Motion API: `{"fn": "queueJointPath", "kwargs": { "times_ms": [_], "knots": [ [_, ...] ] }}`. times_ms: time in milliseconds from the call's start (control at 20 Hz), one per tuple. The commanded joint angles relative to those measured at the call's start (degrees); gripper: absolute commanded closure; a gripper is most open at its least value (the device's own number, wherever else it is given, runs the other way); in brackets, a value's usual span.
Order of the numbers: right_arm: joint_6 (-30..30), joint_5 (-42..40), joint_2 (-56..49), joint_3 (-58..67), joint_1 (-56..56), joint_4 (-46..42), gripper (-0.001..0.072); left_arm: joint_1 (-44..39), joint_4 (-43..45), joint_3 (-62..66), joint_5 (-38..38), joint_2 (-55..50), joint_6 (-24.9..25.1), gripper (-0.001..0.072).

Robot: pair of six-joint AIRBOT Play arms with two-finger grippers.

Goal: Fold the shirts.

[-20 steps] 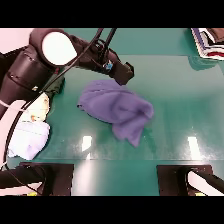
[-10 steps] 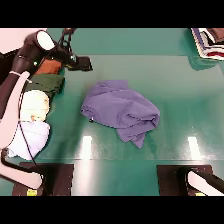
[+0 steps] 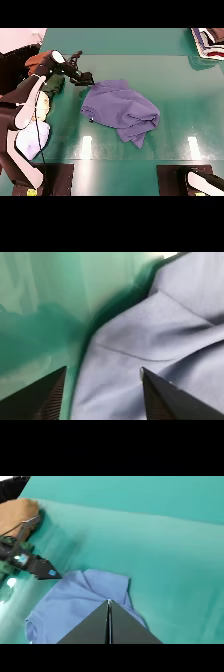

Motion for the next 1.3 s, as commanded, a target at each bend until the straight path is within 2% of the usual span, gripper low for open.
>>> {"fn": "queueJointPath", "kwargs": {
  "times_ms": [0,100,250,350,450,650,700,750,800,900,1000,1100,1250],
  "knots": [
    [0.2,0.2,-2.2,0.0,2.3,0.0,0.0697,-2.0,-0.5,0.0,1.9,-1.7,1.4,0.0163],
    [0.2,0.3,-2.9,0.0,2.5,0.0,0.0697,-2.8,-0.3,0.0,1.9,-1.7,1.5,0.0177],
    [0.7,1.0,-3.0,0.0,1.4,-0.3,0.0697,-2.6,-0.3,0.0,1.4,-1.6,1.2,0.0665],
    [0.8,3.9,-3.0,-0.3,-0.4,-0.9,0.0697,-2.6,1.2,1.1,0.7,-0.5,0.8,0.0683],
    [1.7,5.2,-1.5,-4.9,-1.7,-5.1,0.0697,-2.7,4.0,3.7,0.3,1.8,0.9,0.0683],
    [3.6,3.0,4.9,-26.6,-2.3,-15.5,0.0694,-2.7,9.1,9.6,-1.1,6.6,0.9,0.0682],
    [3.7,0.4,6.5,-33.8,-2.3,-14.9,0.0584,-2.7,9.3,10.3,-1.0,7.6,0.9,0.0682],
    [3.7,-2.2,7.6,-40.5,-2.3,-14.3,0.0338,-2.7,9.3,10.7,-1.0,8.5,0.9,0.0682],
    [3.7,-5.6,8.2,-47.4,-2.2,-12.0,0.0193,-2.7,9.2,10.7,-1.0,9.1,0.9,0.0682],
    [2.6,-12.3,7.2,-58.3,-2.1,-5.6,0.0194,-2.7,9.2,10.7,-1.2,9.6,0.9,0.0682],
    [-1.0,-17.5,3.8,-64.2,-0.4,1.0,0.0195,-2.7,9.2,10.7,-2.0,9.6,0.8,0.0682],
    [-3.3,-22.4,-1.2,-65.6,2.8,6.3,0.0195,-2.7,9.2,10.7,-2.2,9.6,0.8,0.0682],
    [-4.6,-27.1,-8.8,-61.4,7.7,10.4,0.0195,-2.7,9.2,10.7,-2.3,9.6,0.8,0.0682]
  ]
}}
